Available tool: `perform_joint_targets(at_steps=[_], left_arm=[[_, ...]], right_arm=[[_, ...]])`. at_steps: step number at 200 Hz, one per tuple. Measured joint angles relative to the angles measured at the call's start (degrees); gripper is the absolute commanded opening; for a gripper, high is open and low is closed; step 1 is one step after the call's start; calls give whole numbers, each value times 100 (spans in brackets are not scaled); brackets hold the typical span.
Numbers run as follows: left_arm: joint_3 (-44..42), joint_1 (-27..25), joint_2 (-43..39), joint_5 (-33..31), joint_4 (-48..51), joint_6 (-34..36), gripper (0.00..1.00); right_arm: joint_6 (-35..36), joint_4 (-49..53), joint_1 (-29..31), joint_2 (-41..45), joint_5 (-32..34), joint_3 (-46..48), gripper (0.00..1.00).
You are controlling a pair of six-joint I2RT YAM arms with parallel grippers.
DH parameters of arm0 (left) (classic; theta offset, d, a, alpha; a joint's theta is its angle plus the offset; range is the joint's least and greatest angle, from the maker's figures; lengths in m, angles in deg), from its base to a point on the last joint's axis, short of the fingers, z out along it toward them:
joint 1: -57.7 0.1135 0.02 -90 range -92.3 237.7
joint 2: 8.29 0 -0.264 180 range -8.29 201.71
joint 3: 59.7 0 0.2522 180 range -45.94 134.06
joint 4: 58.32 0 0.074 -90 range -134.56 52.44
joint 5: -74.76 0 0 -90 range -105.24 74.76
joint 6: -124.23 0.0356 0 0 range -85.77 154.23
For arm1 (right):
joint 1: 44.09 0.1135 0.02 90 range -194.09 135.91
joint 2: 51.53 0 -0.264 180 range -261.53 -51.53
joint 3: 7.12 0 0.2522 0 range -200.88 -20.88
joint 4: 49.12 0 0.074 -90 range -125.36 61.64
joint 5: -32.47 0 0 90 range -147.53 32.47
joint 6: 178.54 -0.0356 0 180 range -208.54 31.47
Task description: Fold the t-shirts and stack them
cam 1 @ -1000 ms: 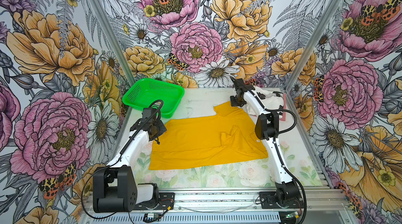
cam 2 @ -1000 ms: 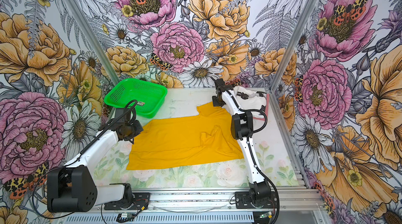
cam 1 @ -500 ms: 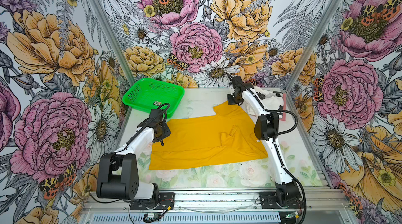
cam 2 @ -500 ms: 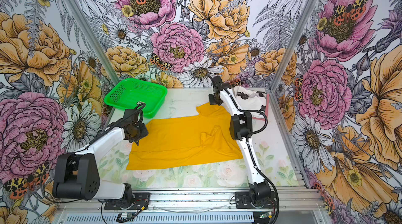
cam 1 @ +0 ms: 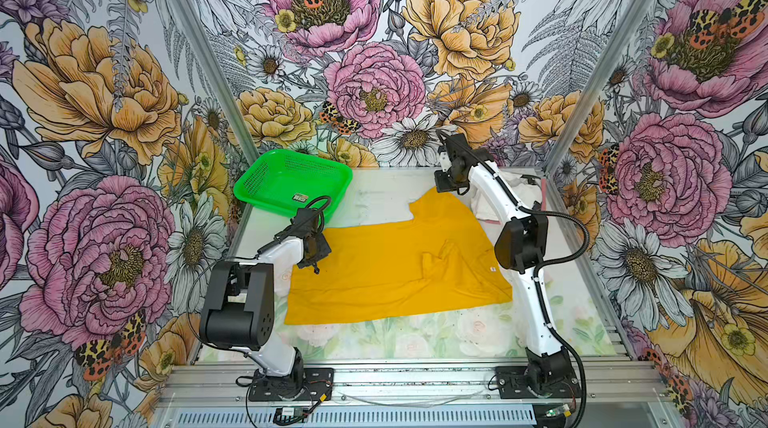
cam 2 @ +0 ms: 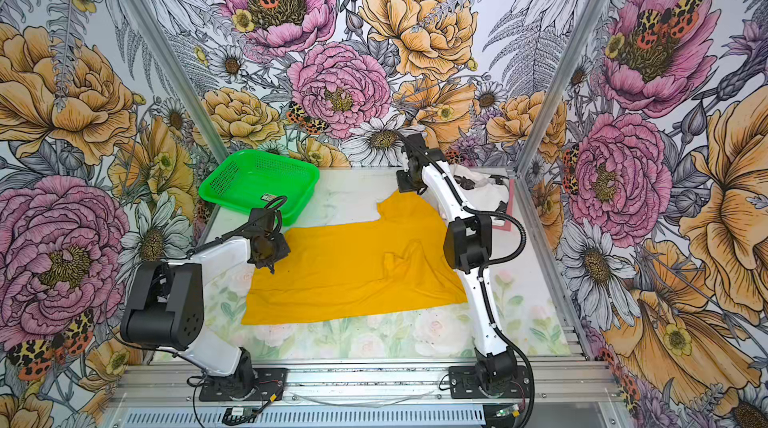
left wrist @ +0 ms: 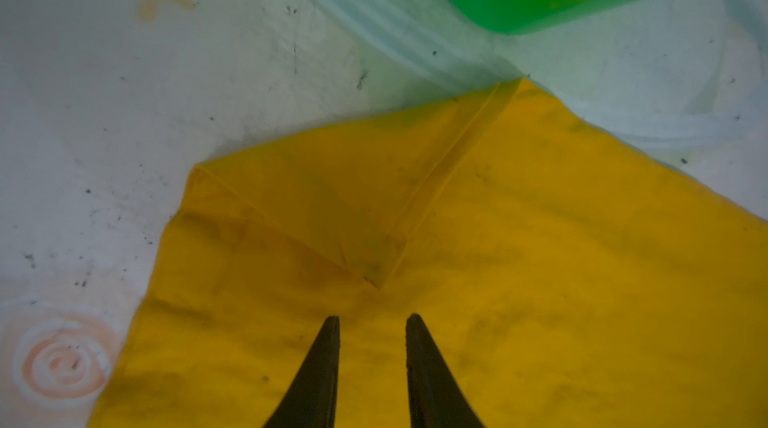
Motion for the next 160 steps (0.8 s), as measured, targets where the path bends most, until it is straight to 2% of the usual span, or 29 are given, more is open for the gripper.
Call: perform_joint_targets(at_steps=[72,160], left_arm=[[28,37,219,-35,-280,0,30],[299,35,586,-129,-330,2,26]], right_arm=[[85,-44,15,361,0,490,0],[105,-197,17,798,2,975,0]])
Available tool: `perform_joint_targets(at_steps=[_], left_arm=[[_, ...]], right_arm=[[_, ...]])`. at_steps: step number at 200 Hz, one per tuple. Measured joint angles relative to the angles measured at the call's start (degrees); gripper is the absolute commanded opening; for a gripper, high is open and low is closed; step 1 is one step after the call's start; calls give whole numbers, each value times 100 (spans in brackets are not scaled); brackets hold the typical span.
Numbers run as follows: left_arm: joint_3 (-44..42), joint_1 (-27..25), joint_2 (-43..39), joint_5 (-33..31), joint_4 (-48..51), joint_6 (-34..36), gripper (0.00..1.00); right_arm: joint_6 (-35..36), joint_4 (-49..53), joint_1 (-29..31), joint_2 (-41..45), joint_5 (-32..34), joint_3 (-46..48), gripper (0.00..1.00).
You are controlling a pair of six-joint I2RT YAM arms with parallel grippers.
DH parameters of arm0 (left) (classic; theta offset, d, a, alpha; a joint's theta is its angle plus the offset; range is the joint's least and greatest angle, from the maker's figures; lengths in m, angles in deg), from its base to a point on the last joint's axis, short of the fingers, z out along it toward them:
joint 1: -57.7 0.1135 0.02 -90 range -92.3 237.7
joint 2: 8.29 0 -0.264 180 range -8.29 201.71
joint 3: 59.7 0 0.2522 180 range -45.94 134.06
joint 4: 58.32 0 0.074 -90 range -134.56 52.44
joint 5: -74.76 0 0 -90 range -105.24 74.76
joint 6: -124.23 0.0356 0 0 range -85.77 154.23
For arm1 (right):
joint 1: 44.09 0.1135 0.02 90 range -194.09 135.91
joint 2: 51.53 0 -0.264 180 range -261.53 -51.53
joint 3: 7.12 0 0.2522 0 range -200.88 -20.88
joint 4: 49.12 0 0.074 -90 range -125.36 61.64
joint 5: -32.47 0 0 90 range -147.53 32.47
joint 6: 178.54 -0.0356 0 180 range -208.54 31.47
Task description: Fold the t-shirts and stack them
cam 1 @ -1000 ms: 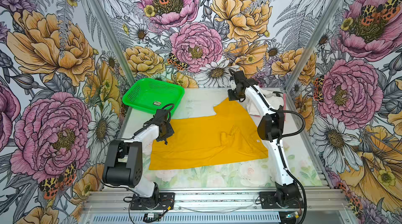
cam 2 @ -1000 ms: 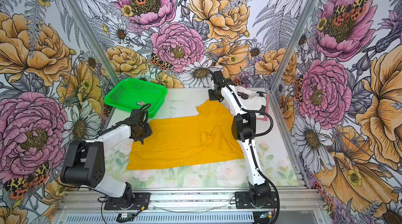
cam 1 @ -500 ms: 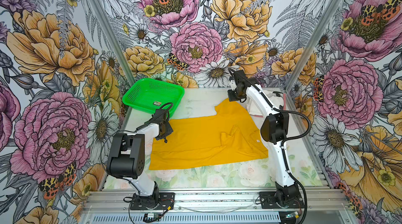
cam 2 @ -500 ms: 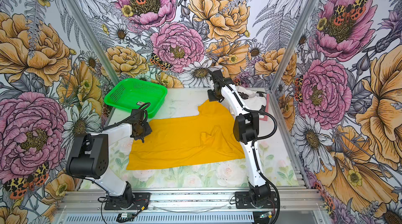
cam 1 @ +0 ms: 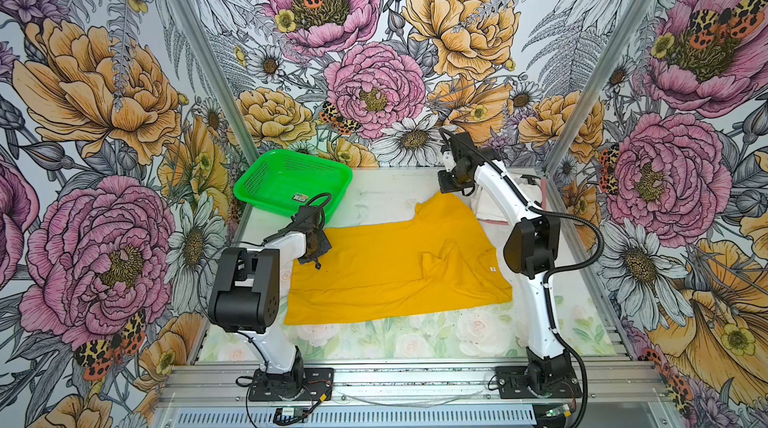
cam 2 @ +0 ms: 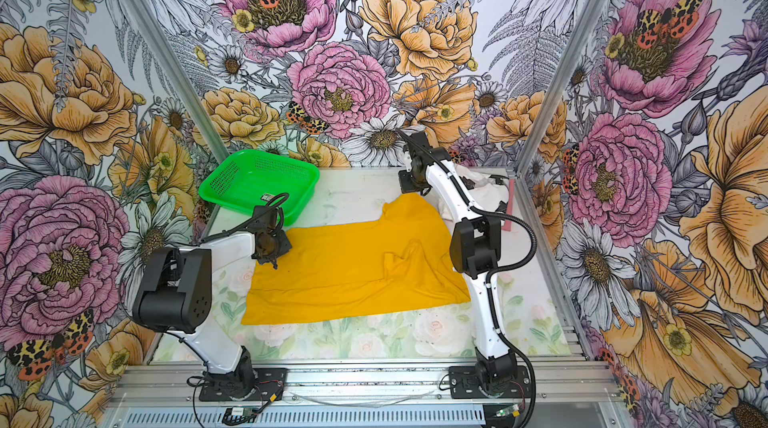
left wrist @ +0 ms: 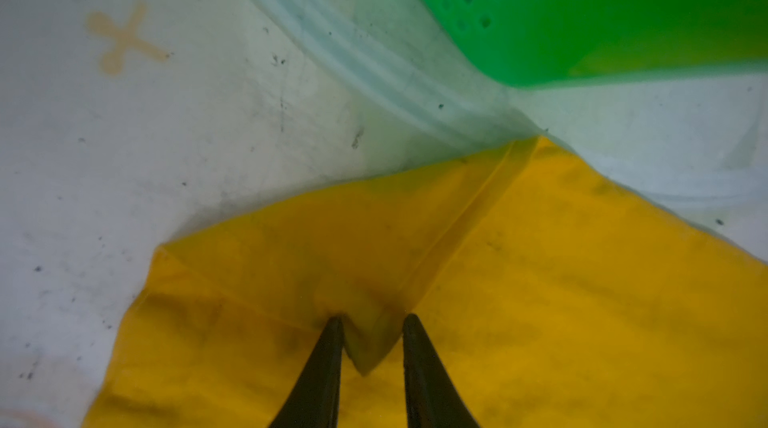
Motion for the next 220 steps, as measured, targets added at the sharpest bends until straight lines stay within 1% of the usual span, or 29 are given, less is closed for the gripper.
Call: perform_joint_targets(at_steps=[9,16,39,47,108,134,168,220], left_arm=[[35,0,15,-15,20,-2,25],[57,0,20,-35,31,-4,22],[105,0,35,-74,74,28,4],[111,0,35,-92,79,24,0],[114,-2,0,-142,129,2,0],[118,0,-376,-227,332,2,0],[291,31,-949,-323,590,4,0],[308,459,-1333,-361,890,-2,0]], right_arm=[[0,-9,4,68,2,90,0],[2,-35,4,125,2,164,0],[22,-122,4,313,2,411,0],[24,-140,4,374,2,485,0],[42,-286,-50,691,-2,743,0],[48,-317,-94,872,-24,903,0],[118,-411,-122,1329,-127,1222,0],[149,-739,-254,2013,-413,2131,0]])
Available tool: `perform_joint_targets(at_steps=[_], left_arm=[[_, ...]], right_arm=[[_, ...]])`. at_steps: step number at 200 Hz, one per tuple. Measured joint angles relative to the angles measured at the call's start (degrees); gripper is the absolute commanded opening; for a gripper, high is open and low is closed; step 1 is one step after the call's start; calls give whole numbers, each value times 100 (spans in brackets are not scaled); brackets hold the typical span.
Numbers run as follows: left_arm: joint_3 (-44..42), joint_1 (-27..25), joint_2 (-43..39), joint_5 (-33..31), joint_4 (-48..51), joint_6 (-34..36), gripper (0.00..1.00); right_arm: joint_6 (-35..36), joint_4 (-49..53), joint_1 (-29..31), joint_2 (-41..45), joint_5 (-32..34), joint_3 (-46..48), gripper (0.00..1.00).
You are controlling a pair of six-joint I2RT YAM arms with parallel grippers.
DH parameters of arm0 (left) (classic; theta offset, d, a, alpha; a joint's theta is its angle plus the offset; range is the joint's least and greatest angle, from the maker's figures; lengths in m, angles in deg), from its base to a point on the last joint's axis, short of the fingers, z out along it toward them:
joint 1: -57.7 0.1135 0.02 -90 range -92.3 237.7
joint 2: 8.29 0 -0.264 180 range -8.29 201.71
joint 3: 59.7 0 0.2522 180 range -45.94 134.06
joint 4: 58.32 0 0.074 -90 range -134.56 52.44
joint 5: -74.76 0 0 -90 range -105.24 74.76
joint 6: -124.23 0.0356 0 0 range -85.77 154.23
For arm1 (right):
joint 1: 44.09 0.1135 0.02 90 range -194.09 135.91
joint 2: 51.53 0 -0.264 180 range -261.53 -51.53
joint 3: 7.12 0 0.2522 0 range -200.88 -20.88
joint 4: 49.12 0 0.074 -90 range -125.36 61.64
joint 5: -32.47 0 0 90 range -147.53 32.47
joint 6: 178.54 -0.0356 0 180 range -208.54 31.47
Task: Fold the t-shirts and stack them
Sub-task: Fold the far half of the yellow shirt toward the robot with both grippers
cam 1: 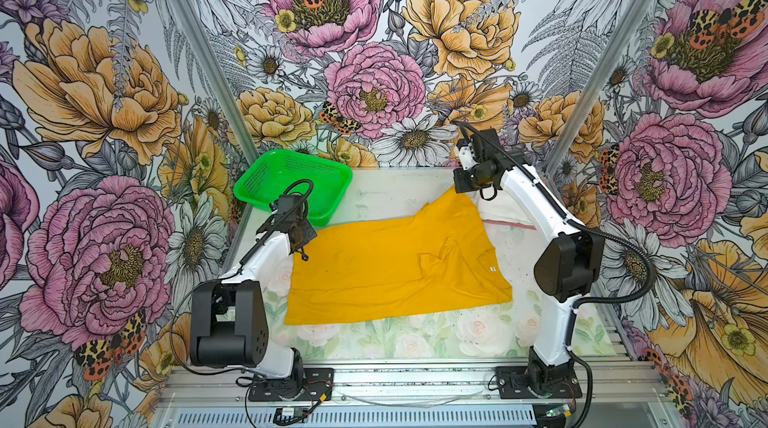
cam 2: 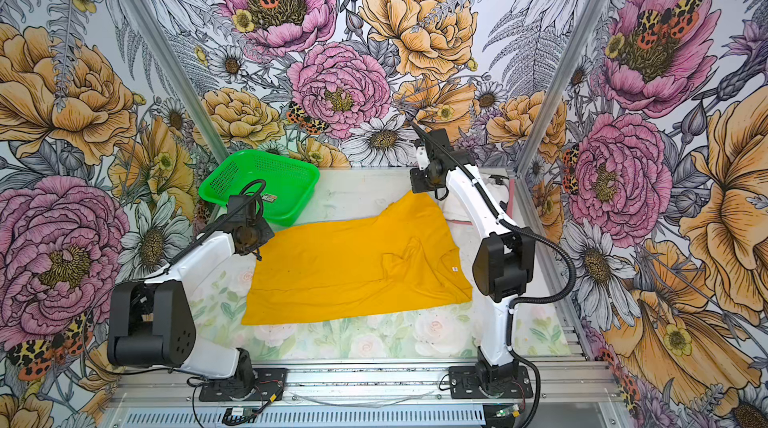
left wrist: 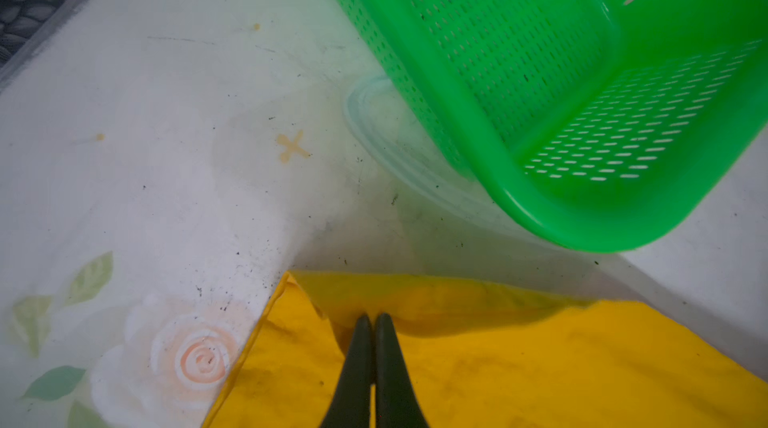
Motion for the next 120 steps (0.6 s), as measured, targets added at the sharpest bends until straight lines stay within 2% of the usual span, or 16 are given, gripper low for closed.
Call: perform_joint_targets(at_steps=[48,120], left_arm=[[0,120,2,-7,98,0,0],[-417,376,-433,-4,157,-109,0]], right_arm=[[0,-448,-57,660,-245,1379,0],[-136,-953,-57,2448,-254,3355,0]])
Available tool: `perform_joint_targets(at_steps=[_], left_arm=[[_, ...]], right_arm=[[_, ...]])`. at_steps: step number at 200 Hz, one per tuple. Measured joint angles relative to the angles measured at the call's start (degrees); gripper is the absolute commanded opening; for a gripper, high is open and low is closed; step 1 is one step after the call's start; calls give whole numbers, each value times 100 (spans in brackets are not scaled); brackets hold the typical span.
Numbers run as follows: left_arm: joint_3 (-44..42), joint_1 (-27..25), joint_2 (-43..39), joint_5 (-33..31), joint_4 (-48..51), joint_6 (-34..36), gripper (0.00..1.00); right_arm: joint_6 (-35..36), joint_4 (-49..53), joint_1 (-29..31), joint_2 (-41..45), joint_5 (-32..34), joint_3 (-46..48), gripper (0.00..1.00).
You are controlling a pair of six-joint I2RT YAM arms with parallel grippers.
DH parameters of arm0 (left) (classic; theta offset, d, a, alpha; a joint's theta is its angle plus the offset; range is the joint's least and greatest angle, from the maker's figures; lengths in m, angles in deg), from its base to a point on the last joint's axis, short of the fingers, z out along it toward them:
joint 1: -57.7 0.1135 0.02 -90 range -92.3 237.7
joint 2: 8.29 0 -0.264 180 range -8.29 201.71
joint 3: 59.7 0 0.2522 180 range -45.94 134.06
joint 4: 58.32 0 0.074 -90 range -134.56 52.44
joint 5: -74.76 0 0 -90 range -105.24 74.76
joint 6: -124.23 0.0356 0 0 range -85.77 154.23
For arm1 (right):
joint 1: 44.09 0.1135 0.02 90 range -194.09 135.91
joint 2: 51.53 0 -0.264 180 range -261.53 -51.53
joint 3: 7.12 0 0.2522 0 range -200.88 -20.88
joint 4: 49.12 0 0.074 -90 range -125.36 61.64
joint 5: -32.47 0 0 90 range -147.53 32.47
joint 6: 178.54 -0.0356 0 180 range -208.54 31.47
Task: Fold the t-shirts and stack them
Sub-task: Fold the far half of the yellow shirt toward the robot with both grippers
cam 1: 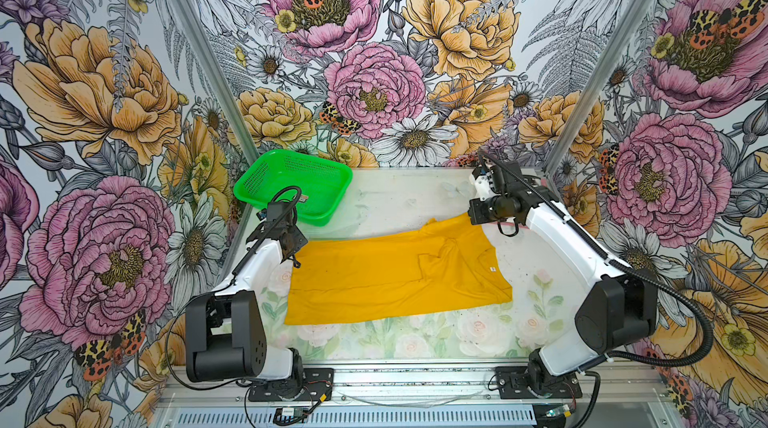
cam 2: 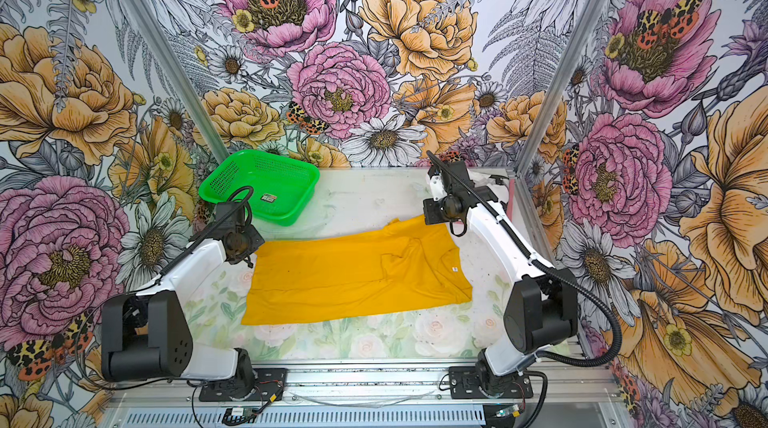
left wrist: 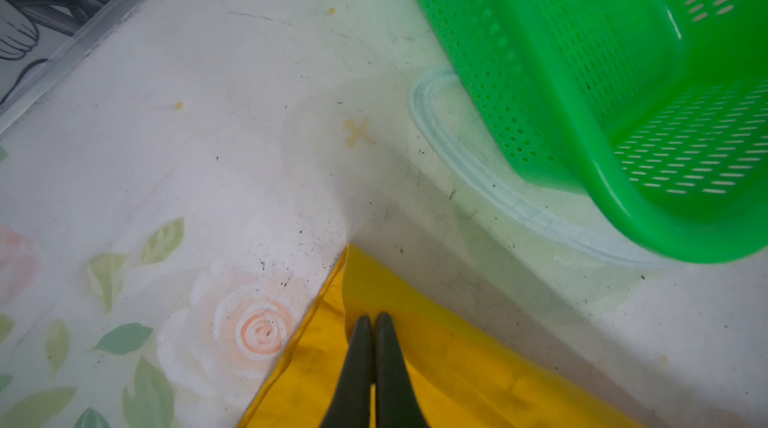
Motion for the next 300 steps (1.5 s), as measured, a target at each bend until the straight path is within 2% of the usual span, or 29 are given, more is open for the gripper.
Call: perform_joint_targets(at_steps=[71,156,215,259,300], left_arm=[[-551,42,-566,63,63,-2,0],[-1014,61,-1241,264,234,-2,0],[-1394,7,-1696,358,442,-46,0],[-1440,-426,-1963,221,717,-219,0],[-1440,-820,-2022,-262,1001,-431,0]], right_arm=[[-260,-155,0,1209,-20,1534,0],[-603,-168,0,2205,66,2544,0],[-800,-173,28,2267,74,2964,0],[-844,-184,28,2173,181,2964,0],[-846,-197,28,2131,243,2966,0]])
